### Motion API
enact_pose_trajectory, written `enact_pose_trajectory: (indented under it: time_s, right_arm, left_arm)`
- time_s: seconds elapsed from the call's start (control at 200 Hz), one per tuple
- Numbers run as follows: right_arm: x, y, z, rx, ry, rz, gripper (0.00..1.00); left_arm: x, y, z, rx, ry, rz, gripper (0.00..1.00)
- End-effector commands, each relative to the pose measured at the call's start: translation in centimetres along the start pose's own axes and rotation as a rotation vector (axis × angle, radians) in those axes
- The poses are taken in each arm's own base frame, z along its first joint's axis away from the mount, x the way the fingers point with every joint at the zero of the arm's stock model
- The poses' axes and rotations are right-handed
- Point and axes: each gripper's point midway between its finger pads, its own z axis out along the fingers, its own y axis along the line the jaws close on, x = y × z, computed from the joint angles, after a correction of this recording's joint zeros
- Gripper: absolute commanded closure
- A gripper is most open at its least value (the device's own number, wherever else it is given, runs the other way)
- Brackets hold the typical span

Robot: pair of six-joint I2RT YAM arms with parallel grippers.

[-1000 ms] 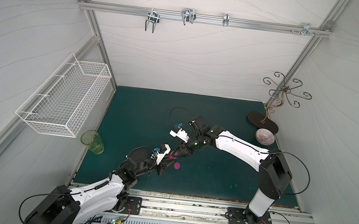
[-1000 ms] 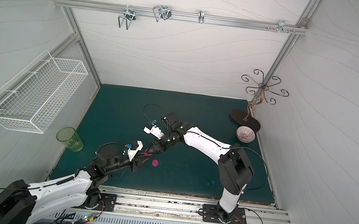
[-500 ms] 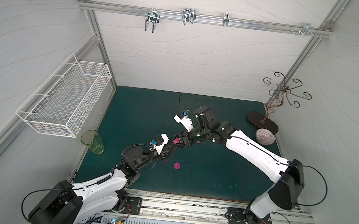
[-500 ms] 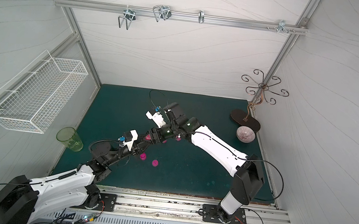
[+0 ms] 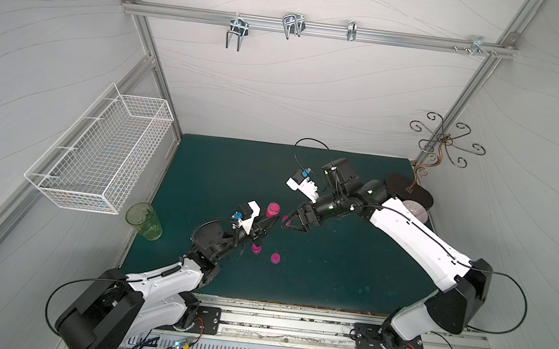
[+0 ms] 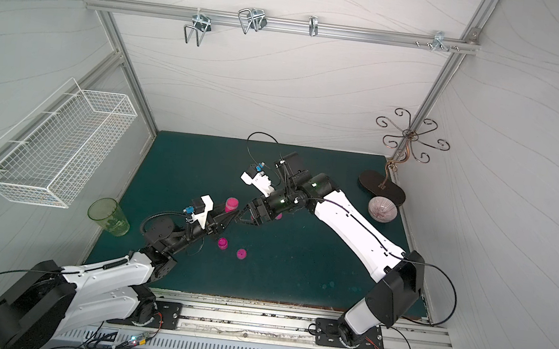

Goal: Close the paint jar lid
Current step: Screw the lid onto the paint jar.

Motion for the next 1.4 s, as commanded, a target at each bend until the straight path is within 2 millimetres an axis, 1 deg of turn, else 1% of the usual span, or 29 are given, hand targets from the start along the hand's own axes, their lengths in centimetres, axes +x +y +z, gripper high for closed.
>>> enact_pose_trajectory:
  time_s: [0.0, 0.06, 0.18, 0.235, 0.315, 0.45, 0.56, 0.66, 0.785, 0.935, 1.166, 1.241, 1.336, 1.396]
  right_arm:
    - [1.0, -0.2, -0.9, 0.059, 0.057, -0.174, 0.18]
    - [1.0, -1.1, -0.6, 0.087, 0.086, -0.227, 0.2]
    - [0.5, -2.5, 0.0, 0.111, 0.128, -0.29, 0.23]
    - [0.1, -3.2, 0.3, 0.131, 0.15, -0.295, 0.25]
    - [-0.4, -3.7, 0.6, 0.134, 0.179, -0.309, 0.26]
    - [-0.2, -4.9, 1.2, 0.144, 0.23, -0.323, 0.28]
    - [-0.5, -4.6, 1.7, 0.105, 0.225, -0.328, 0.32]
    - [-1.1, -4.5, 1.8, 0.096, 0.219, -0.342, 0.35]
    - [-1.7, -4.2, 1.7, 0.087, 0.205, -0.354, 0.35]
    - [-1.7, -4.4, 1.9, 0.086, 0.21, -0.348, 0.38]
    - [-1.8, -4.7, 2.2, 0.084, 0.209, -0.33, 0.49]
    - [-1.9, -4.5, 2.3, 0.074, 0.203, -0.327, 0.52]
    - [-2.0, -4.7, 2.3, 0.084, 0.2, -0.322, 0.63]
    - [-2.2, -4.8, 2.3, 0.093, 0.198, -0.308, 0.68]
  left_arm:
    - [-4.2, -0.9, 0.8, 0.077, -0.129, 0.034, 1.0]
    - [-3.8, -1.3, 1.0, 0.106, -0.111, 0.028, 1.0]
    - [-3.1, -1.3, 1.3, 0.119, -0.097, 0.022, 1.0]
    - [-2.9, -1.3, 1.5, 0.127, -0.093, 0.016, 1.0]
    - [-2.7, -1.3, 1.7, 0.131, -0.087, 0.013, 1.0]
    - [-2.5, -1.2, 2.0, 0.139, -0.084, 0.008, 1.0]
    - [-2.4, -1.1, 2.3, 0.144, -0.083, 0.005, 1.0]
    - [-2.4, -1.2, 2.5, 0.151, -0.081, -0.001, 1.0]
    - [-2.2, -1.1, 2.7, 0.156, -0.077, -0.001, 1.0]
    - [-2.2, -1.1, 2.9, 0.16, -0.078, -0.008, 1.0]
    - [-2.3, -1.0, 3.2, 0.164, -0.08, -0.016, 1.0]
    - [-2.3, -1.0, 3.3, 0.163, -0.079, -0.018, 1.0]
    - [-2.3, -1.0, 3.4, 0.162, -0.079, -0.017, 1.0]
    - [-2.3, -1.0, 3.4, 0.164, -0.078, -0.019, 1.0]
